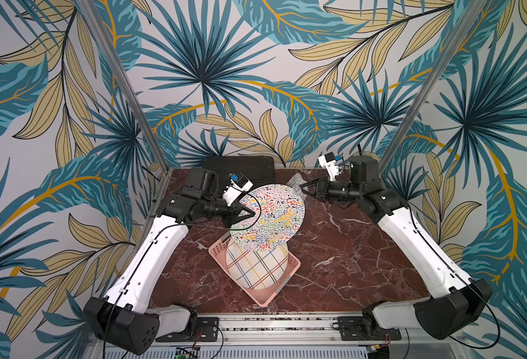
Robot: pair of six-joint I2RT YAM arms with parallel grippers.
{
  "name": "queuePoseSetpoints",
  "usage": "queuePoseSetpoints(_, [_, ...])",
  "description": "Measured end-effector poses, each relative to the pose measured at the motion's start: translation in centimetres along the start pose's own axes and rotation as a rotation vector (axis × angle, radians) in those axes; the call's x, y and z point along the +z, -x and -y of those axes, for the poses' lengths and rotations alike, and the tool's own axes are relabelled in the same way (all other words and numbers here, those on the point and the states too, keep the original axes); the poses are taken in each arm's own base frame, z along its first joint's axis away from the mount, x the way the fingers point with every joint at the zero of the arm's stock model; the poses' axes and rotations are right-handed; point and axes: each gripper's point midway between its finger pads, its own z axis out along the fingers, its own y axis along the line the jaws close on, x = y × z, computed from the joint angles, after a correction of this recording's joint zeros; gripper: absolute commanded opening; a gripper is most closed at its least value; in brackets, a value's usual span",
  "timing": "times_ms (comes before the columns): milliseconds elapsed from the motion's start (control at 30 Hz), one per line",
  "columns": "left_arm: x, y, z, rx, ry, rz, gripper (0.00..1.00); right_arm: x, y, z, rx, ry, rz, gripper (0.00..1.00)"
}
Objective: Wipe the wet plate dry
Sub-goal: Wipe the plate with towel.
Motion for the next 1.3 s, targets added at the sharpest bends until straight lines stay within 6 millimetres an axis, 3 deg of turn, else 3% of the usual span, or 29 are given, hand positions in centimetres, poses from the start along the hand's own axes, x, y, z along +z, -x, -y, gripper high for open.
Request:
queuePoseSetpoints(100, [-0.2, 0.4, -0.7, -0.056, 0.01, 0.029, 0.0, -0.3, -0.3, 0.1, 0.005, 0.002, -0.004, 0.0])
queuePoseSetpoints(267, [-1.9, 4.1, -3.6, -0.066, 0.099, 0.18, 0.0, -0.4, -3.7, 0.3, 0.074, 0.027, -0.112, 0.0])
queuePoseSetpoints(433, [-2.5, 5.6, -3.5, -0.076, 0.076, 0.24, 0.0, -0.4, -4.6, 2.1, 0.132, 0.006, -0.132, 0.0])
queuePoseSetpoints(800, [-2.3, 4.1, -0.5, -0.041, -0.085, 0.189, 0.0, -3.8, -0.5, 4.5, 0.21, -0.047, 0.032, 0.0])
queuePoseSetpoints(1100, [-2.2, 1.7, 2.3, -0.014, -0.202, 0.119, 0.0, -3.9, 3.5, 1.4, 0.207, 0.035, 0.074, 0.0])
queuePoseSetpoints(1300, [-1.7, 1.5, 3.8, 0.012, -0.248, 0.093, 0.0, -2.2, 2.5, 0.6, 0.224, 0.069, 0.012, 0.0])
